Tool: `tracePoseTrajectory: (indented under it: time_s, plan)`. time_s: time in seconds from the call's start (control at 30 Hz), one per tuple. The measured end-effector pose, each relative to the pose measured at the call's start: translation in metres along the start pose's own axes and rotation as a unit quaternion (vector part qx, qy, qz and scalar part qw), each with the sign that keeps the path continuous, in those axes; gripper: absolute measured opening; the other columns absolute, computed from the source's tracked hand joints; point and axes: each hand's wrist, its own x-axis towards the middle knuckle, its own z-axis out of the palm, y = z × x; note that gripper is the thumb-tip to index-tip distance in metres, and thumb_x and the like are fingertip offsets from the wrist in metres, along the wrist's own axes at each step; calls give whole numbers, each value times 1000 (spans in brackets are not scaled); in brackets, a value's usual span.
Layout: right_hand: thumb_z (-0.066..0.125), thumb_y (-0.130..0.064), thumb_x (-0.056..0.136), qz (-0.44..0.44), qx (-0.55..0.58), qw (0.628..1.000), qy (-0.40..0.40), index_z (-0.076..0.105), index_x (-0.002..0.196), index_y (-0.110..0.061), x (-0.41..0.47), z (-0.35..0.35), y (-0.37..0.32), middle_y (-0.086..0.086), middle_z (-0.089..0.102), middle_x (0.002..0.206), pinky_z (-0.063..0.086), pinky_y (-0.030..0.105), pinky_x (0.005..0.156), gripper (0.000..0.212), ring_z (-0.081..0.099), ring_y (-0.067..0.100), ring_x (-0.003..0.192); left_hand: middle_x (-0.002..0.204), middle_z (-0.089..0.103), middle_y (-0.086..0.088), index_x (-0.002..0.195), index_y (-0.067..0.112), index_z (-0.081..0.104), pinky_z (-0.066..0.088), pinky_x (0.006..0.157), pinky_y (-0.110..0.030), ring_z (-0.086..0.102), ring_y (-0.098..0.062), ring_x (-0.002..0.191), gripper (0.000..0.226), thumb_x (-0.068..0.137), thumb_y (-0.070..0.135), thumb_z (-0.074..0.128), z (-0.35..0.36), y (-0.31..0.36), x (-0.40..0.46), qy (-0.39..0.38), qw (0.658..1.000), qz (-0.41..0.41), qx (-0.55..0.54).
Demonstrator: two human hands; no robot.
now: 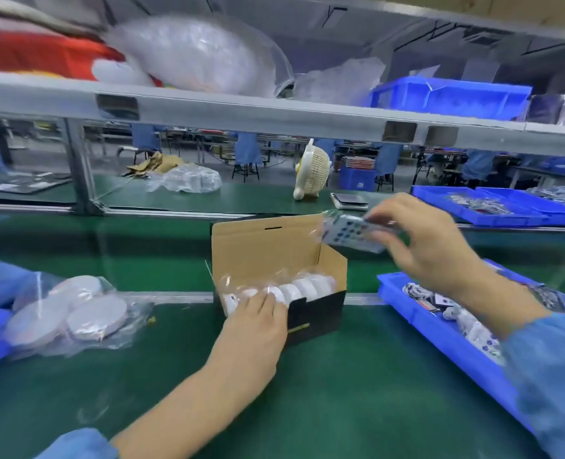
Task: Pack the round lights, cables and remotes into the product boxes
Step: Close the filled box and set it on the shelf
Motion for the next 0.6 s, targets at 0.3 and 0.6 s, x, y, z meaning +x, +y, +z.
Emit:
tracePoseTrajectory:
  time_s: [0.3, 0.6]
  plan:
    - [52, -19, 96, -61, 9, 955, -290, 63, 121, -22, 21, 114, -87, -5, 58, 123, 46, 36, 86, 27, 51, 17, 114, 95, 75, -8, 82, 4, 76, 60, 67, -29, 73, -23, 89, 55, 27, -1, 76, 5, 2, -39, 71, 995, 17, -66]
    - [65, -24, 87, 22, -35, 981, -191, 70, 100, -26, 34, 46, -55, -6, 67, 96, 50, 35, 78, 14, 61, 21, 91, 112, 68, -8, 111, 7, 69, 53, 93, -43, 65, -28, 102, 58, 82, 52, 46, -16, -5, -36, 58, 995, -40, -73]
